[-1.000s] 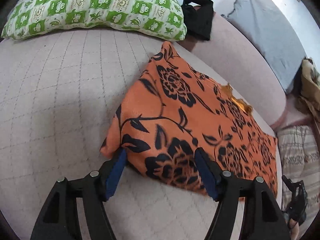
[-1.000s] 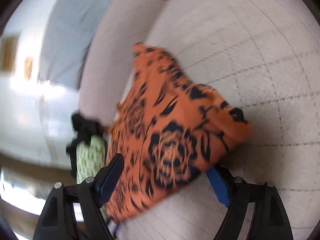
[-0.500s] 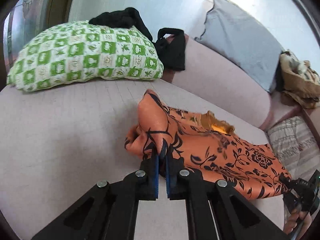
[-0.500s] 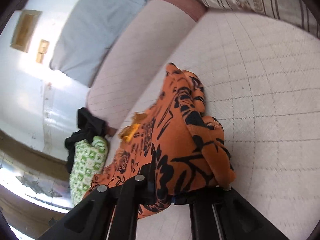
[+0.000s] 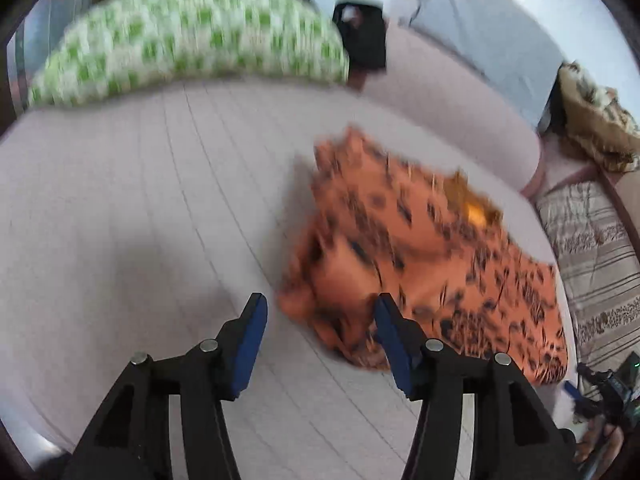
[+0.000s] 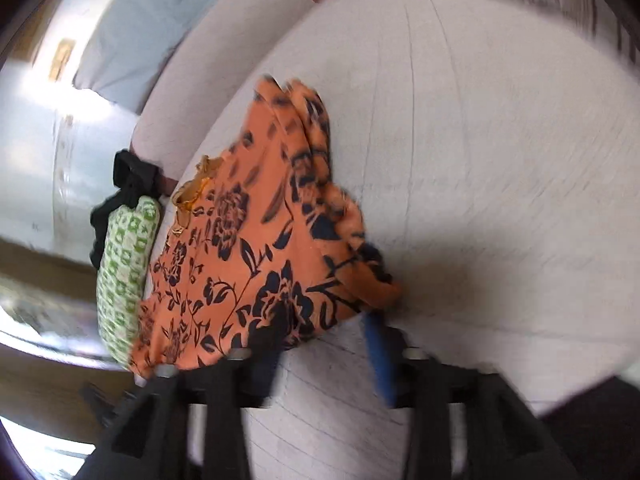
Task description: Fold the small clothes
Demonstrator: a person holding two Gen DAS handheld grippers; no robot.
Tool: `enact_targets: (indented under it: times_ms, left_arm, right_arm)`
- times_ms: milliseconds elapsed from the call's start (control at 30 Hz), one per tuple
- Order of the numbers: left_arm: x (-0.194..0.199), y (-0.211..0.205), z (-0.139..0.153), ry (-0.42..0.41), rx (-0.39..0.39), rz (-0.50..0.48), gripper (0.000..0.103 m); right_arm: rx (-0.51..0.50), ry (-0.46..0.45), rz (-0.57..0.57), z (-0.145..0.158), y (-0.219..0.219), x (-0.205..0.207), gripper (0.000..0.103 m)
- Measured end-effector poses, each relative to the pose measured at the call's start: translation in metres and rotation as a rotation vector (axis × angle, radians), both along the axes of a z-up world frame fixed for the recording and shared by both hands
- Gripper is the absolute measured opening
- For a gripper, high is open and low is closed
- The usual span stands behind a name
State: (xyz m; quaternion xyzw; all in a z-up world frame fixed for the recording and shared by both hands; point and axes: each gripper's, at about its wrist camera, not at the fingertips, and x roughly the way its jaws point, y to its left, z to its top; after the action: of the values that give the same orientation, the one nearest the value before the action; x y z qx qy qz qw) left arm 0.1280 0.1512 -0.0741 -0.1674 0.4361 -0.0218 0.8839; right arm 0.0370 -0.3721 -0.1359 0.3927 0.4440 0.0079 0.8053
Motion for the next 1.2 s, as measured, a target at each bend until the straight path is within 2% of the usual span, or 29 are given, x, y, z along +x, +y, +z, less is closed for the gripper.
enact_targets:
  times_ms: [100,233,300,367,467,500,533,567,600,633,733,933,1033,1067,1167,1200]
  left_arm:
    - [0.024,0.013,0.011,-0.014,0.025,-0.039,0.058]
    - [0.075,0.005,-0.001,0.044,0.014,-0.161,0.058]
    - [0.097,-0.005,-0.008,0.075,0.013,-0.212,0.058]
    - [0.112,-0.012,-0.017,0.103,0.019,-0.225,0.058]
    - [0.127,-0.020,-0.033,0.147,0.016,-0.226,0.057]
    - [0.130,-0.023,-0.036,0.150,0.020,-0.228,0.052]
    - [0.130,-0.024,-0.037,0.137,0.026,-0.230,0.044]
    - [0.131,-0.025,-0.038,0.135,0.040,-0.236,0.021]
    - [0.132,-0.027,-0.038,0.141,0.063,-0.239,0.011]
    - [0.133,-0.028,-0.038,0.142,0.081,-0.239,0.010]
    - [0.127,-0.030,-0.024,0.081,0.108,-0.250,0.006]
    - [0.108,-0.047,0.037,-0.136,0.181,-0.314,0.006]
    - [0.128,-0.054,0.038,-0.165,0.202,-0.299,0.006]
    - [0.142,-0.055,0.028,-0.146,0.212,-0.295,0.008]
    - [0.182,-0.059,-0.022,0.028,0.293,-0.253,0.013]
    - [0.190,-0.057,-0.039,0.092,0.310,-0.238,0.021]
  right_arm:
    - [-0.141,-0.063,0.004,0.038,-0.017,0.008,0.068]
    - [-0.236,-0.125,0.121,0.063,-0.018,0.063,0.068]
    - [-0.284,-0.135,0.173,0.064,-0.012,0.105,0.068]
    - [-0.338,-0.104,0.223,0.057,-0.004,0.145,0.066]
    - [-0.440,-0.046,0.279,0.040,0.007,0.175,0.064]
    - [-0.450,-0.028,0.285,0.031,0.010,0.182,0.059]
    - [-0.451,-0.019,0.295,0.027,0.011,0.185,0.049]
    - [-0.464,-0.019,0.302,0.024,0.013,0.186,0.019]
    - [-0.499,-0.024,0.301,0.026,0.017,0.185,0.009]
    - [-0.544,-0.029,0.307,0.029,0.022,0.183,0.009]
    - [-0.614,-0.052,0.310,0.041,0.028,0.175,0.006]
    - [-0.657,-0.157,0.251,0.087,0.019,0.149,0.006]
    - [-0.661,-0.187,0.193,0.097,0.010,0.145,0.006]
    - [-0.644,-0.185,0.175,0.093,0.004,0.150,0.006]
    - [-0.586,-0.150,0.165,0.061,-0.005,0.172,0.009]
    - [-0.560,-0.069,0.182,0.038,-0.008,0.185,0.009]
